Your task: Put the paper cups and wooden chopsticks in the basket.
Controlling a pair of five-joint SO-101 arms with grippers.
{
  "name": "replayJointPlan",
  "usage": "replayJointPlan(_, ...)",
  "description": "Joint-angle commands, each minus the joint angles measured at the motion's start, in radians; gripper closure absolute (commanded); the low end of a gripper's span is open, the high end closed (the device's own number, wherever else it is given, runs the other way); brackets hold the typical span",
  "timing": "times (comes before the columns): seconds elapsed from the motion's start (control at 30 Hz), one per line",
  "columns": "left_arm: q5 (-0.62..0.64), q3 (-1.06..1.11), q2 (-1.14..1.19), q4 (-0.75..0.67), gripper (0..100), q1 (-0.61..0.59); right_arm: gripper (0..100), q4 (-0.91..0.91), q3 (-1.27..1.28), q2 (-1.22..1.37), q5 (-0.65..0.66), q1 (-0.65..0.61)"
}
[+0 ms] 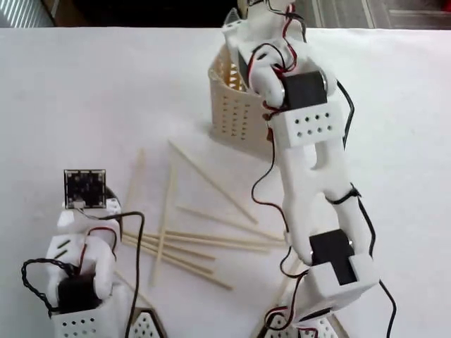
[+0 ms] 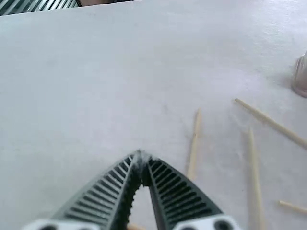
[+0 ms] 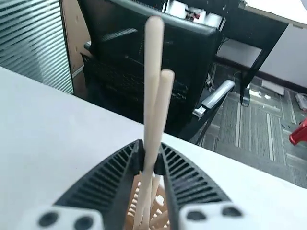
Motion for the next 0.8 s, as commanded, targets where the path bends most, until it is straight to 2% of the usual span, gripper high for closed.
replayJointPlan(0.0, -0.005, -0.003, -0.012, -0.021, 98, -0.005, 84.8, 0.093, -0.083, -0.038, -0.006, -0.015)
replayJointPlan(0.17, -0.005, -0.003, -0.012, -0.021, 98, -0.005, 86.1, 0.297, -0.149, -0.093, -0.002, -0.067)
replayJointPlan(0.47, -0.005, -0.003, -0.012, -0.021, 98, -0.005, 86.4, 0.751, -0.120, -0.114, 0.005, -0.154)
replayJointPlan(0.77, 0.005, 0.021, -0.012, -0.120, 98, -0.145, 86.1, 0.751, 0.328, -0.174, 0.140, -0.259)
